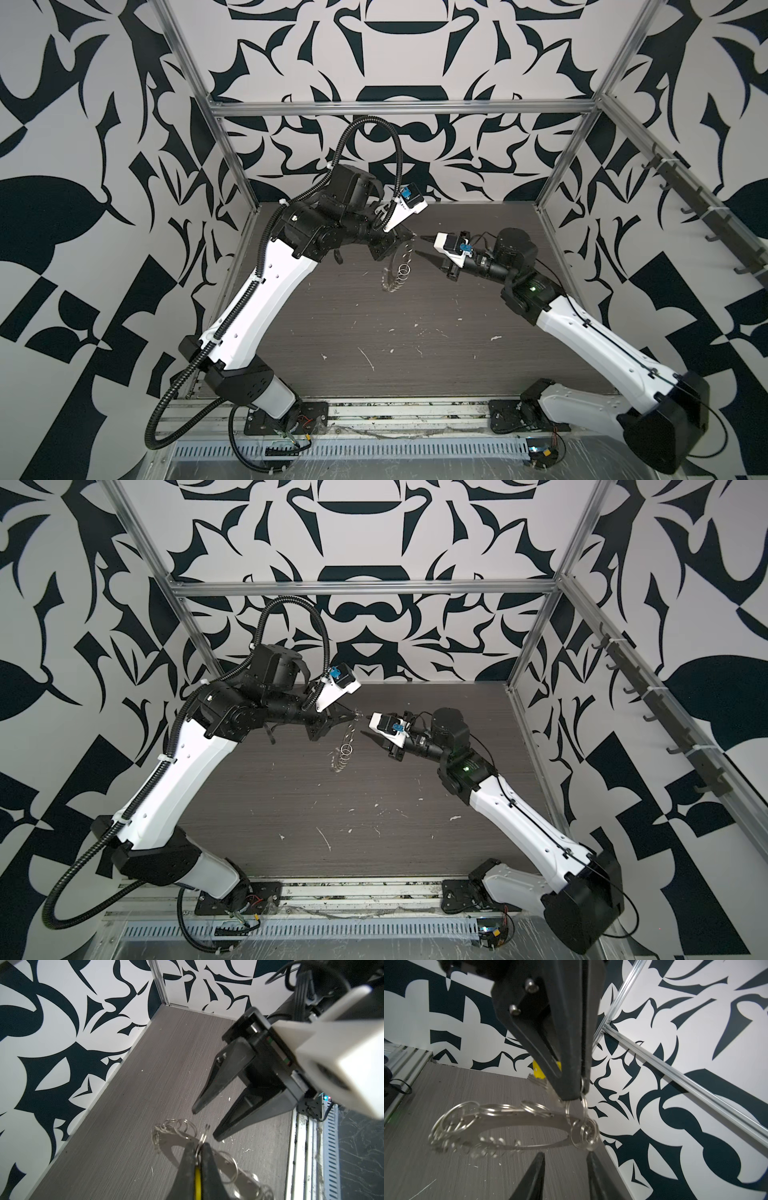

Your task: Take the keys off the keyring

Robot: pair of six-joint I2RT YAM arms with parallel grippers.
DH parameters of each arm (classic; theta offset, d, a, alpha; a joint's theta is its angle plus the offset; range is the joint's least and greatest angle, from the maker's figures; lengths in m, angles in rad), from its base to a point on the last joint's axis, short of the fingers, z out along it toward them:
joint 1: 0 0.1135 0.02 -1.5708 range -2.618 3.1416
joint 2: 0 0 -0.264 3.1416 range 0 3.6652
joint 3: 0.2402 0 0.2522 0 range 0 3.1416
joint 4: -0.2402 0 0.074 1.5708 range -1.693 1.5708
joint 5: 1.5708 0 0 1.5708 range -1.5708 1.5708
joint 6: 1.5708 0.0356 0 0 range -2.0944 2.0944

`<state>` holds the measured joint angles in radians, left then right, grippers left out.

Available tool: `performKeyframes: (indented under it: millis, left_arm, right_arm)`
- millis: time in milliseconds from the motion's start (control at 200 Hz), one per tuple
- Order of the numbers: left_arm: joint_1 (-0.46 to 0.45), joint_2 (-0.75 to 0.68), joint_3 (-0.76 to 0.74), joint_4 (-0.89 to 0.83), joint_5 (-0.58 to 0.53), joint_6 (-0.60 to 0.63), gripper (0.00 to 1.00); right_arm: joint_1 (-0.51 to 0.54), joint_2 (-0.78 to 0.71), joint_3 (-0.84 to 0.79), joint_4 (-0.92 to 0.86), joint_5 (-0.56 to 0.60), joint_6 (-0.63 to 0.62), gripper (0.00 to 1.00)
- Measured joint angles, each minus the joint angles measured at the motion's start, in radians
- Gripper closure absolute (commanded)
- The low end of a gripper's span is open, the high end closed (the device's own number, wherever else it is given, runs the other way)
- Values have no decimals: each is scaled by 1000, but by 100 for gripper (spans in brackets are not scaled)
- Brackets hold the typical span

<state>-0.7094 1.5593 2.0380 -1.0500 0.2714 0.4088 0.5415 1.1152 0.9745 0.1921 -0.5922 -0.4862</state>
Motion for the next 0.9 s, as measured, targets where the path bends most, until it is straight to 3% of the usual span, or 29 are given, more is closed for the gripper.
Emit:
performKeyframes:
  millis: [295,565,900]
  left_arm:
    - [-30,2,-10,-33,-24,39,100]
    - [-37,-3,-50,-27,-8,60,100]
    - [-47,-57,-113,-8,51,101,100]
  right_arm:
    - [-28,-72,83,-172,-100,44,63]
    - [-30,14,197,-282,-259,58,68]
    - [-57,84,275,-406,-339,38,67]
